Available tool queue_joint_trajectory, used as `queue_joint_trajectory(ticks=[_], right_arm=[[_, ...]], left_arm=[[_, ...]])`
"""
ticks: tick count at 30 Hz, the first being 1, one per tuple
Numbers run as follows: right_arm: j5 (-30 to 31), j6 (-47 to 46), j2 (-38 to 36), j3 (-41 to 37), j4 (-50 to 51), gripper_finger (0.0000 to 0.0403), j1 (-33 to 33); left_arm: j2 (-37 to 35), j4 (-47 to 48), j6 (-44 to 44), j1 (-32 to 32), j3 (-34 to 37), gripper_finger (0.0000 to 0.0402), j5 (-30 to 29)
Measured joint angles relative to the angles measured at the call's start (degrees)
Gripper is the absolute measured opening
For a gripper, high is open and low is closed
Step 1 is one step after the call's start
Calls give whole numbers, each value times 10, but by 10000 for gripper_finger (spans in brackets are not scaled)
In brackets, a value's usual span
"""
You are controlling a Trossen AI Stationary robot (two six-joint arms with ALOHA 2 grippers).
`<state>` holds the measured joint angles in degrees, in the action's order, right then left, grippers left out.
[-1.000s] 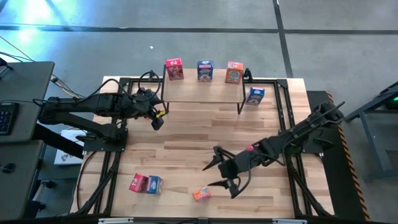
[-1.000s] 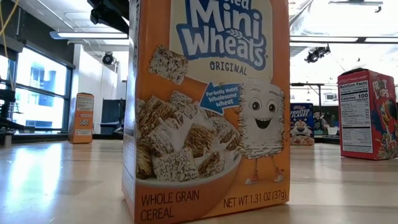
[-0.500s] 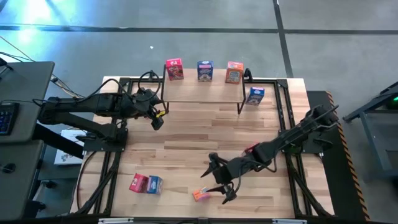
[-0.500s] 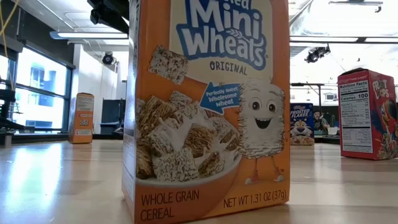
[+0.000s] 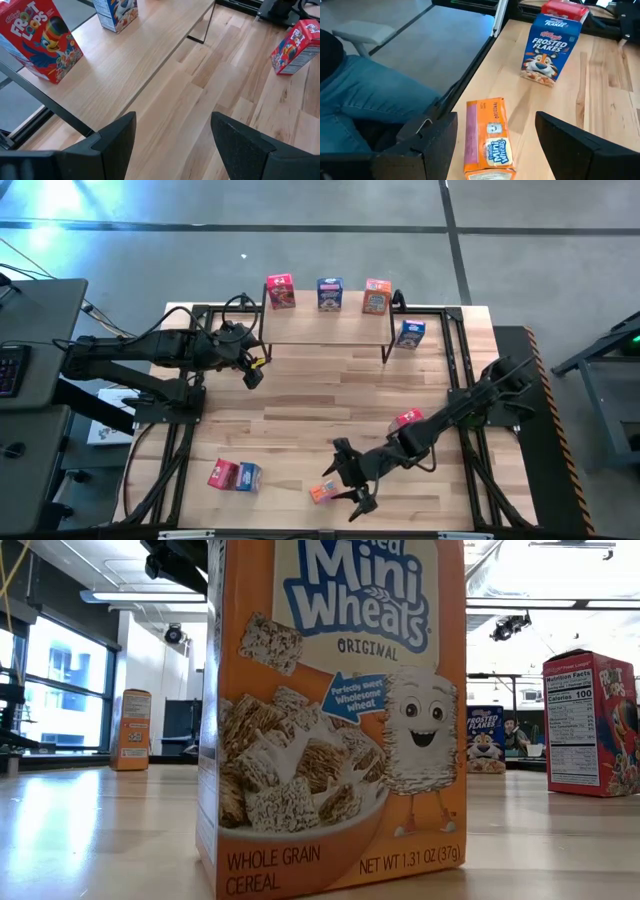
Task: Stack cereal on shelf
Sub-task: Put the bottom orange cereal box on the shelf
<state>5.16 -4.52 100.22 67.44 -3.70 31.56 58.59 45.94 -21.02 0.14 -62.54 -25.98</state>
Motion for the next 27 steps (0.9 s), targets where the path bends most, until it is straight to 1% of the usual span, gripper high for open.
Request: queue_joint_trajectory(ticks=[5,10,15,27], right_arm=[[11,-2,16,0,3,261,4],[7,-16,26,0,13,261,4],[7,-31,26,0,19,261,4],[6,-32,26,0,47,261,8]], left_arm=[[0,0,0,0,0,248,0],[0,-1,0,0,0,248,0],[0,-1,0,0,0,248,1],[0,-2,1,0,0,248,1]])
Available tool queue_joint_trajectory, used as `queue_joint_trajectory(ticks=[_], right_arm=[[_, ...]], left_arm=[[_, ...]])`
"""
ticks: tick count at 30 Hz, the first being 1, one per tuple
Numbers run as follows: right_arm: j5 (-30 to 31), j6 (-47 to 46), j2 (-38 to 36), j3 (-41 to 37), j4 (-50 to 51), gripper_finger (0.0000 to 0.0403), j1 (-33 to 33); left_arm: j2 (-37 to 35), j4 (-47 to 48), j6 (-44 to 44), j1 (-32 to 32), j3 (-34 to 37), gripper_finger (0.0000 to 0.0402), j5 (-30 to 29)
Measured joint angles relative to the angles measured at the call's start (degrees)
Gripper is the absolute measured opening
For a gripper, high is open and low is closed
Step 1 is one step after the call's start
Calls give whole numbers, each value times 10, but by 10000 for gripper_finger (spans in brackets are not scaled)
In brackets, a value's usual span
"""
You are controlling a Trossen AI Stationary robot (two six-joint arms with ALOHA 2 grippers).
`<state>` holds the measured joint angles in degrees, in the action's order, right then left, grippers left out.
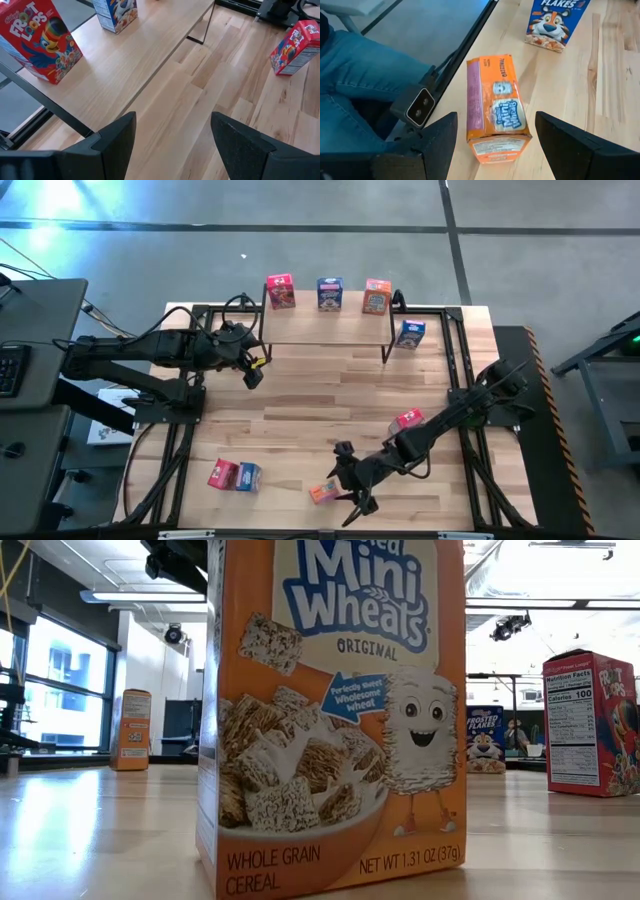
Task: Stack cereal on shelf
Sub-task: Put the bottom orange cereal box on the shelf
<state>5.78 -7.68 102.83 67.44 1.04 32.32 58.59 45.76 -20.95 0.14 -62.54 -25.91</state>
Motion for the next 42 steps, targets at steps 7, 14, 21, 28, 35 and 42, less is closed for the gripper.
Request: queue_joint_trajectory(ticks=[7,14,21,28,35,42], right_arm=[[0,1,23,0,0,261,0],[2,1,23,0,-20,261,0],[2,-13,23,0,-16,255,-1],[-1,-13,23,0,-17,209,-1],[-11,-13,23,0,-17,185,-1],[-18,-13,23,0,-17,175,-1]], left_arm=[[0,0,0,0,0,248,0],[0,0,0,0,0,248,0],[0,0,0,0,0,248,0],[0,0,0,0,0,248,0],[0,0,0,0,0,248,0],[0,0,1,0,0,248,0]])
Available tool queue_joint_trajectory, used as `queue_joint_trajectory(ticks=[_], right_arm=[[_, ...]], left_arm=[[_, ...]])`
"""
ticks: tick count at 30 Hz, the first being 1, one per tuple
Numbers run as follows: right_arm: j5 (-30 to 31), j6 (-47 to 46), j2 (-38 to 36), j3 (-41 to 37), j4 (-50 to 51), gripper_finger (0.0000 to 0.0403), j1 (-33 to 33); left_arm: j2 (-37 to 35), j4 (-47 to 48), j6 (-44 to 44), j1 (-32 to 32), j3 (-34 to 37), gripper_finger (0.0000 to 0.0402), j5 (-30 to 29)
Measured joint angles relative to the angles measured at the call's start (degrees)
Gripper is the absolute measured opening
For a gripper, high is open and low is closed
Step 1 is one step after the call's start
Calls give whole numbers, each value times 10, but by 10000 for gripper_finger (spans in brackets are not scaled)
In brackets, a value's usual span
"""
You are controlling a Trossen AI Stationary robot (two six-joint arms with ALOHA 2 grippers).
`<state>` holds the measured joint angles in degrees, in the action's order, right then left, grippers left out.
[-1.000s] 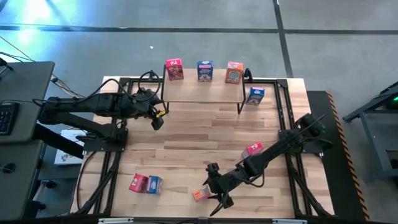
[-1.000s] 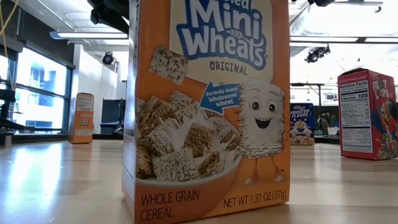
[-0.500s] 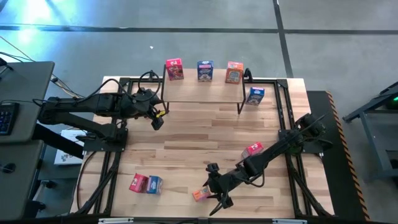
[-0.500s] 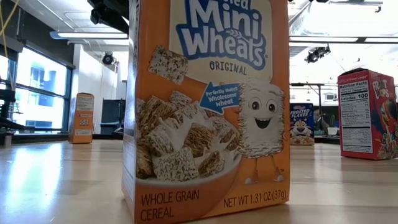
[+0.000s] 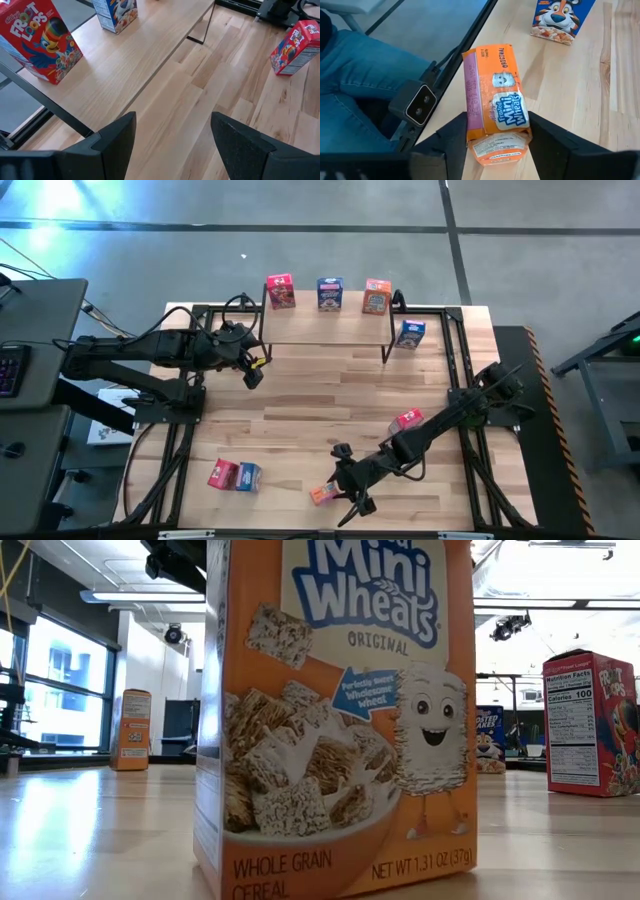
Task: Stack cereal on shelf
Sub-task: Put the bottom orange cereal box on the shelf
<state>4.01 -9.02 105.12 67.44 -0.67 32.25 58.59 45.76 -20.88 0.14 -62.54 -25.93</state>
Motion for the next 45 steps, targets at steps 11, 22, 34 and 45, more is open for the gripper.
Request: queue_joint_trajectory(ticks=[11,22,34,45], right_arm=[[8,0,-5,0,-7,162,0],[46,0,-46,0,22,161,-14],[57,18,-156,0,129,161,-80],[68,64,-274,0,225,161,-177]], left_arm=[[0,0,0,0,0,248,0],[0,0,0,0,0,248,0],[0,0,0,0,0,248,0],[0,0,0,0,0,248,0]])
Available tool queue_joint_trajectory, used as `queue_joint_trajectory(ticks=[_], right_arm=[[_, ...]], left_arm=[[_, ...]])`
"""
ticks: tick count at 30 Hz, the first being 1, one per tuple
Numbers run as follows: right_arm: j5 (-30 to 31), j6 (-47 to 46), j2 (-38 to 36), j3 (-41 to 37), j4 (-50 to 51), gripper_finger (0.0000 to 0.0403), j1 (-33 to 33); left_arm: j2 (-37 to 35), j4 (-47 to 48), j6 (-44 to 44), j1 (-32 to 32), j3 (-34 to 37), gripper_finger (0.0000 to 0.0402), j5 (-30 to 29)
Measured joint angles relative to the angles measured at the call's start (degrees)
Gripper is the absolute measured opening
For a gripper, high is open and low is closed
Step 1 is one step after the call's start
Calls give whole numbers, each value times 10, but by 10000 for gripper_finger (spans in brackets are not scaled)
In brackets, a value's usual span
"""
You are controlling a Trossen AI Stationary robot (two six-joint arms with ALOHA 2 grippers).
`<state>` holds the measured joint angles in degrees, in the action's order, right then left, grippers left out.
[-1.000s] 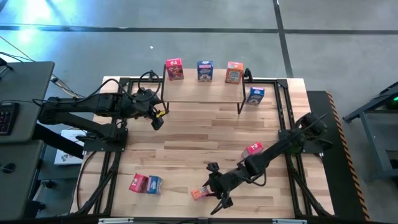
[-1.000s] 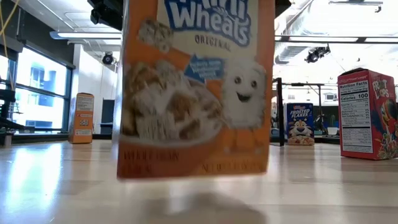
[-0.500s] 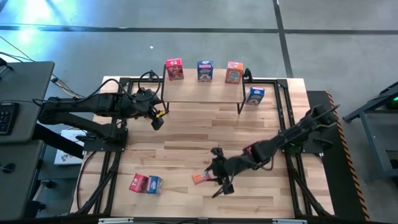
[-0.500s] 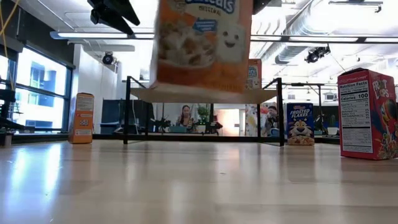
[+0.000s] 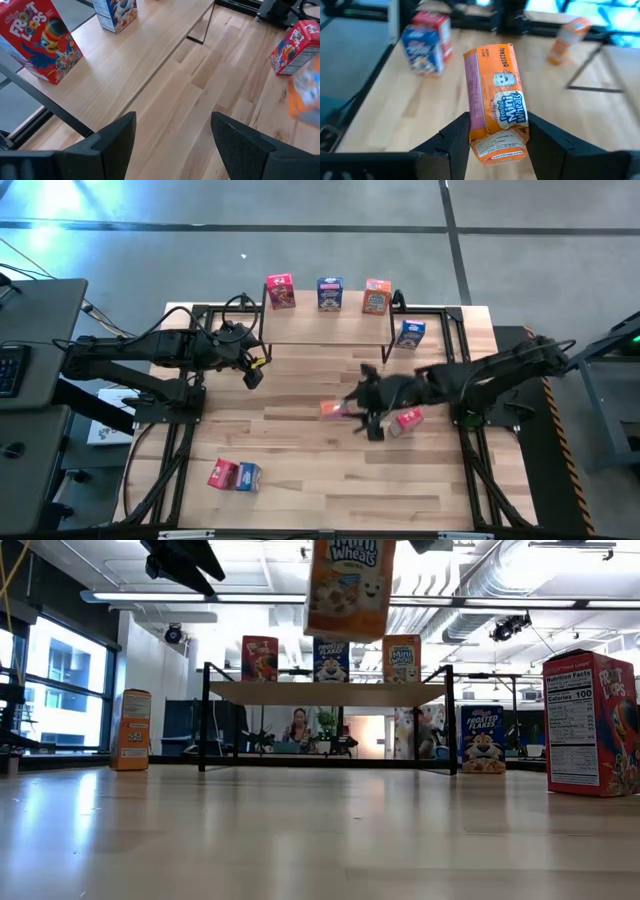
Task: Stack cereal on shelf
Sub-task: Put the bottom orange cereal box on the shelf
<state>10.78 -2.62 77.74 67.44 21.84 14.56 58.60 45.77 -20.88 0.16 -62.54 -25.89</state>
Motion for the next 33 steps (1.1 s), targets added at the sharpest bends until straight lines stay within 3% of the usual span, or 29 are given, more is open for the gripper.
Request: queue_joint_trajectory(ticks=[7,15,26,33], right_arm=[[-4,32,-71,0,51,161,-83],[-54,79,-127,0,78,161,-199],[-139,156,-149,0,121,161,-343],[-144,209,-149,0,149,161,-411]], left_arm=[[0,0,0,0,0,248,0],[0,0,0,0,0,248,0],[0,0,0,0,0,248,0],[0,0,0,0,0,248,0]])
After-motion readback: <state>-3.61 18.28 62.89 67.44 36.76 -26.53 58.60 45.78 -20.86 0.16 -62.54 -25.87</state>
